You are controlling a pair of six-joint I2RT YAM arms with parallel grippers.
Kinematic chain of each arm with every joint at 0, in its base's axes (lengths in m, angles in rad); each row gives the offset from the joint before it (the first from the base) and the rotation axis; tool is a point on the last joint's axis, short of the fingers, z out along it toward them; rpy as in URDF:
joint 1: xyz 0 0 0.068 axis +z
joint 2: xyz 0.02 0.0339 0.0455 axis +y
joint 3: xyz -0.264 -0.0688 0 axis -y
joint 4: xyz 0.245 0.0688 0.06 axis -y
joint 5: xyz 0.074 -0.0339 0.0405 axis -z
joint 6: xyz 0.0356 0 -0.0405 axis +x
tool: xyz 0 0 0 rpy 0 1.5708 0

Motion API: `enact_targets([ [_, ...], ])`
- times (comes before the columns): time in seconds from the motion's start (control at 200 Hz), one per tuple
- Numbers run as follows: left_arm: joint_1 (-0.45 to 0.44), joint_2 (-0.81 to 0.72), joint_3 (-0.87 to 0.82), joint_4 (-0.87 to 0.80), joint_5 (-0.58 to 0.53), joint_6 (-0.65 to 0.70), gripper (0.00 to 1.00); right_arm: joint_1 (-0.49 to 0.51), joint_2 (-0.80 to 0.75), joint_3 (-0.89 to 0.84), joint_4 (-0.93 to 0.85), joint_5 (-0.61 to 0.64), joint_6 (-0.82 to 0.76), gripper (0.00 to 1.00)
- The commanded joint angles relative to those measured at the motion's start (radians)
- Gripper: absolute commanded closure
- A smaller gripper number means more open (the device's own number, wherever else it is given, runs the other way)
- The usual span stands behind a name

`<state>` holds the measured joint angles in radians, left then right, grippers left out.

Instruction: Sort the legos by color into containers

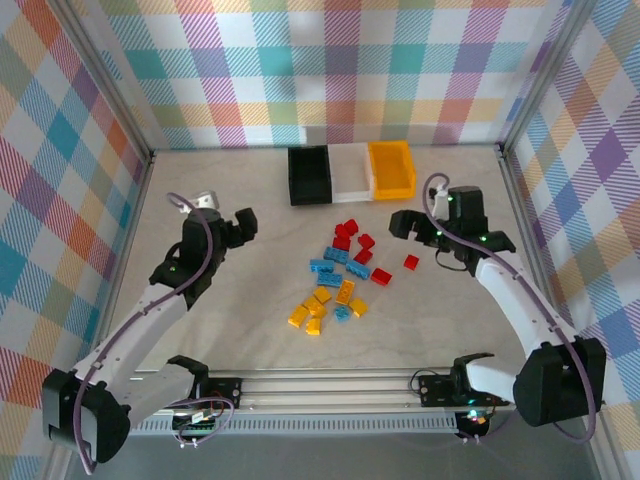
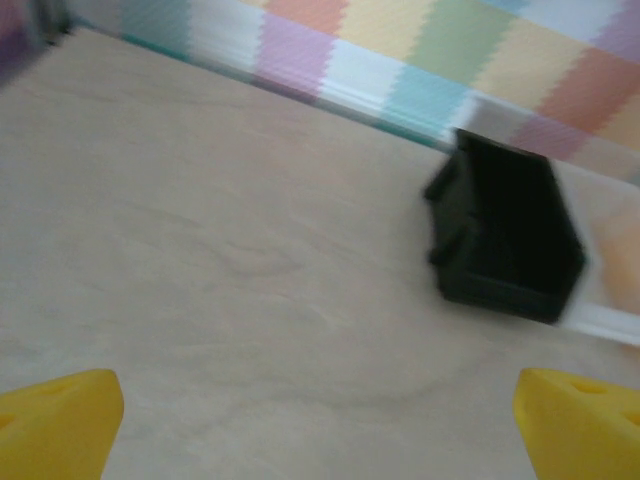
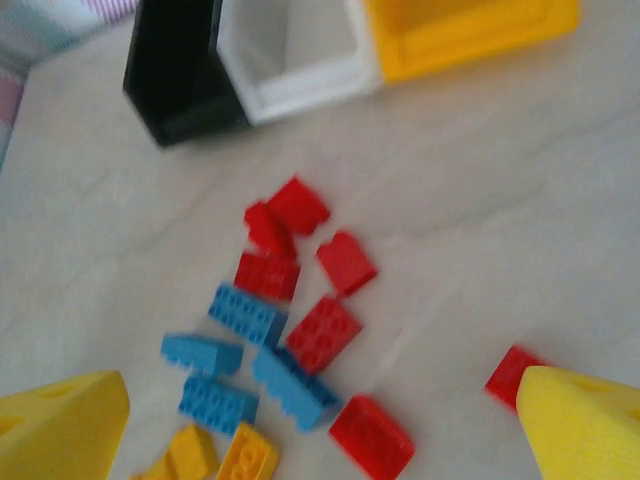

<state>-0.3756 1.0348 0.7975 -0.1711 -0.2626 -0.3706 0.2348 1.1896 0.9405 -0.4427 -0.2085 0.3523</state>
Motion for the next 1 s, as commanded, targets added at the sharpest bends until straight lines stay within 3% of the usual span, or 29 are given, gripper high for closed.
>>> enact_targets([
  [0.0, -0.079, 0.059, 0.073, -0.124, 0.112, -0.018, 0.0, 0.072, 0.021, 0.015, -0.2, 0.071, 0.013, 0.0],
  [0.125, -0.174, 0.114, 0.111, -0.181, 0.132, -0.009, 0.0, 0.096, 0.029, -0.026, -0.244, 0.169, 0.077, 0.0],
  [0.275, -0.228, 0.164, 0.12, -0.187, 0.172, -0.02, 0.0, 0.104, 0.053, -0.061, -0.255, 0.267, 0.142, 0.0],
  [0.64, -0.232, 0.275, 0.075, -0.054, 0.246, -0.035, 0.0, 0.11, 0.197, -0.097, -0.134, 0.384, 0.189, 0.09],
  [0.845, -0.233, 0.316, 0.092, -0.042, 0.255, -0.037, 0.0, 0.11, 0.298, -0.051, -0.082, 0.449, 0.211, 0.25],
  [0.995, -0.233, 0.31, 0.09, -0.059, 0.247, -0.016, 0.0, 0.11, 0.363, -0.013, -0.053, 0.46, 0.227, 0.29],
])
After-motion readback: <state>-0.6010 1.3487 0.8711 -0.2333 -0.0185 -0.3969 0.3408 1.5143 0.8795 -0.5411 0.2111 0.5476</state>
